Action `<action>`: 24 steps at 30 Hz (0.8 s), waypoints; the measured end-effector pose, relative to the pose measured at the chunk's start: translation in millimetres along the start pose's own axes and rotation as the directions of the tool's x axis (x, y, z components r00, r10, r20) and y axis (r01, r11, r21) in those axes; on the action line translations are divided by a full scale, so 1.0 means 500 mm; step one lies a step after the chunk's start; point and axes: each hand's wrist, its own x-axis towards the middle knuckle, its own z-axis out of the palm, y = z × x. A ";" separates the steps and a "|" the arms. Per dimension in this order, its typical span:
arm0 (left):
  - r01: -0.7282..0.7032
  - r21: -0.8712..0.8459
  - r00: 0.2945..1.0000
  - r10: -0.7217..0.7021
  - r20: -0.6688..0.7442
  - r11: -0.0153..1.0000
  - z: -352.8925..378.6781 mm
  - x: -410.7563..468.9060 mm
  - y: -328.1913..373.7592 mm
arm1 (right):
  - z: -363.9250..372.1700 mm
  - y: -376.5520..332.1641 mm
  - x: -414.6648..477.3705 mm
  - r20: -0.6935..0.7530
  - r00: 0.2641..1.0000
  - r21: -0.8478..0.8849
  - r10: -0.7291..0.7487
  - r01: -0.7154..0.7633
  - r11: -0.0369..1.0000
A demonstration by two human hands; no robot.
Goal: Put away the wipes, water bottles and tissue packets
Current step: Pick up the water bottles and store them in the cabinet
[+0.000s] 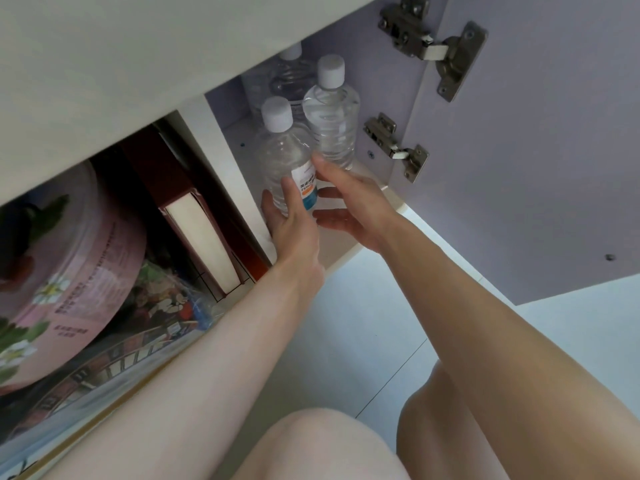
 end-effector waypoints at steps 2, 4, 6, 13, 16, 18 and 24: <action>0.008 0.001 1.000 -0.008 -0.009 1.000 0.002 0.003 0.003 | 0.006 -0.002 0.004 0.001 1.000 0.014 0.011 -0.011 1.000; 0.022 0.011 0.999 -0.022 -0.028 1.000 0.004 0.005 0.005 | 0.010 -0.005 0.007 0.002 1.000 0.025 0.015 -0.015 1.000; 0.023 0.025 0.999 -0.022 -0.039 0.999 0.005 0.006 0.007 | 0.011 -0.008 0.006 0.008 1.000 0.024 0.020 -0.021 1.000; 0.029 0.176 0.998 -0.038 0.045 0.984 -0.011 -0.019 0.001 | -0.017 -0.006 -0.042 -0.035 0.999 -0.044 0.006 -0.008 0.999; 0.002 0.253 0.991 -0.036 0.129 0.967 -0.023 -0.042 0.001 | -0.049 -0.002 -0.087 -0.084 0.996 -0.036 -0.030 0.027 0.999; -0.072 0.293 0.983 0.017 0.184 0.953 -0.021 -0.058 0.011 | -0.076 -0.002 -0.123 -0.127 0.990 -0.016 -0.054 0.053 0.998; -0.337 0.363 0.905 0.191 0.381 0.869 0.019 -0.133 0.060 | -0.140 -0.003 -0.228 -0.223 0.967 0.020 -0.119 0.127 0.992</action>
